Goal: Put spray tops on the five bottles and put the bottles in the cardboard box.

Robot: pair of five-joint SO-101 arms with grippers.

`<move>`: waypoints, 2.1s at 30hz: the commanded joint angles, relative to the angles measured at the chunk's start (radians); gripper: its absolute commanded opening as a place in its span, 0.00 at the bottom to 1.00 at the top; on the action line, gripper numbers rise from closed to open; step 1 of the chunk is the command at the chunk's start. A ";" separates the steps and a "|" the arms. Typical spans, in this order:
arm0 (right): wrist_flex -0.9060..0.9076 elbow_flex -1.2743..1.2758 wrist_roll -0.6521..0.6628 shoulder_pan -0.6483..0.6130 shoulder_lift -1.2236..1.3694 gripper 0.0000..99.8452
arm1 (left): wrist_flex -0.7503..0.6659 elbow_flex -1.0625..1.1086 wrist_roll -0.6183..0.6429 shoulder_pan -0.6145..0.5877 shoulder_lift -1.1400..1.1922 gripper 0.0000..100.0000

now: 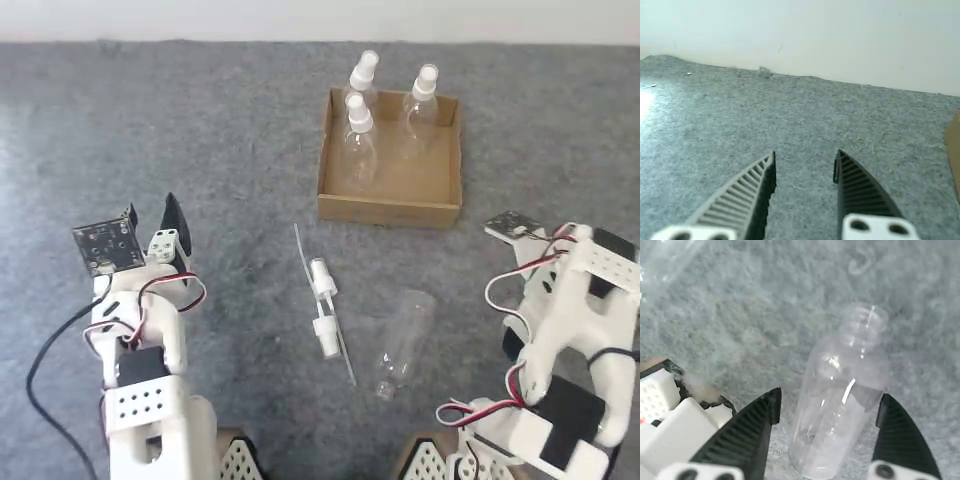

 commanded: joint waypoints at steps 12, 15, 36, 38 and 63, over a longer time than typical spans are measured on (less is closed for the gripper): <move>-0.047 -0.057 -0.014 -0.041 0.044 0.25 | -0.026 -0.015 -0.003 0.000 -0.014 0.17; -0.082 -0.060 -0.014 -0.039 0.091 0.25 | -0.026 -0.015 -0.003 0.000 -0.014 0.17; 0.077 -0.057 -0.020 -0.041 -0.177 0.07 | -0.025 -0.015 -0.005 0.002 -0.012 0.17; 0.110 -0.055 -0.020 -0.041 -0.240 0.07 | -0.025 -0.015 -0.005 0.002 -0.012 0.17; 0.143 -0.054 -0.535 -0.225 -0.771 0.07 | -0.025 -0.015 -0.005 0.002 -0.009 0.17</move>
